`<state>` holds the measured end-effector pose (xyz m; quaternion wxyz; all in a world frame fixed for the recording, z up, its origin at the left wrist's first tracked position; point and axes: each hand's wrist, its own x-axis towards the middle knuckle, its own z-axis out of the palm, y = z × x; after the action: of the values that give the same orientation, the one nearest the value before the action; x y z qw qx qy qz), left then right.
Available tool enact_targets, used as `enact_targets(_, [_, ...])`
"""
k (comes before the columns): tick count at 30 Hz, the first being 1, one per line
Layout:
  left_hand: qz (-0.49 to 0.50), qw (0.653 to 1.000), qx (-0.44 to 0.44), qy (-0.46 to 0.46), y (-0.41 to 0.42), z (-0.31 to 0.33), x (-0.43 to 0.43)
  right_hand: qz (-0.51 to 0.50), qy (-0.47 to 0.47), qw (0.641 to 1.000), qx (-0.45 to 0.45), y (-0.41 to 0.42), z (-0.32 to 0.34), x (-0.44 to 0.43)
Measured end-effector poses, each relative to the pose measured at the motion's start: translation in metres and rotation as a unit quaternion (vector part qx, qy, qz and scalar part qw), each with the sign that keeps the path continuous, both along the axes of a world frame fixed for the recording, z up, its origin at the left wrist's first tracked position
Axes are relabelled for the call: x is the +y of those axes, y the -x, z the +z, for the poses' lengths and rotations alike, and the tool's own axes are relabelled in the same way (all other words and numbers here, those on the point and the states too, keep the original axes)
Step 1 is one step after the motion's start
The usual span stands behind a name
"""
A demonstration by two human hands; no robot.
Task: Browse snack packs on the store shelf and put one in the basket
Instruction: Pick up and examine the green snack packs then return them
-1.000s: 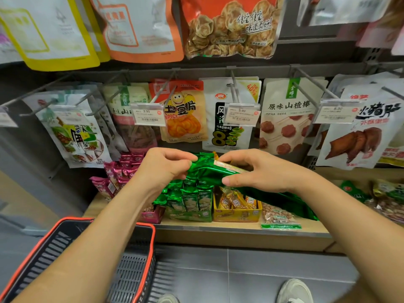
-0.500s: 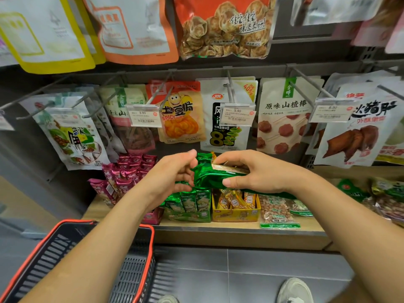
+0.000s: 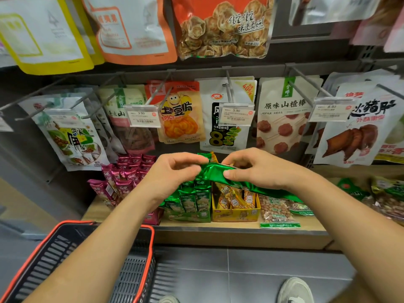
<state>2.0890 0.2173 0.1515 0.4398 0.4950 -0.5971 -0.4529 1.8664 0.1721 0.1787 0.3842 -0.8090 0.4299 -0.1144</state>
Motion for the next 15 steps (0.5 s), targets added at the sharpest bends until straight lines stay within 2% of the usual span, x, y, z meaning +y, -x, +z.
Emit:
enact_targets(3, [-0.046, 0.997, 0.063, -0.027, -0.003, 0.004, 0.002, -0.032, -0.006, 0.999, -0.02, 0.0, 0.001, 0.0])
enact_targets(5, [-0.063, 0.996, 0.056, -0.037, -0.005, 0.005, 0.004, -0.037, -0.013, 0.999, -0.023, -0.002, 0.001, 0.0])
enact_targets(11, [0.017, 0.996, 0.006, 0.085, 0.004, 0.008, 0.005, -0.028, -0.052, 0.998, -0.008, -0.008, 0.001, 0.005])
enact_targets(15, [0.045, 0.992, -0.03, 0.118, 0.013, 0.007, 0.005, 0.007, -0.054, 0.998, 0.013, -0.018, 0.0, 0.011])
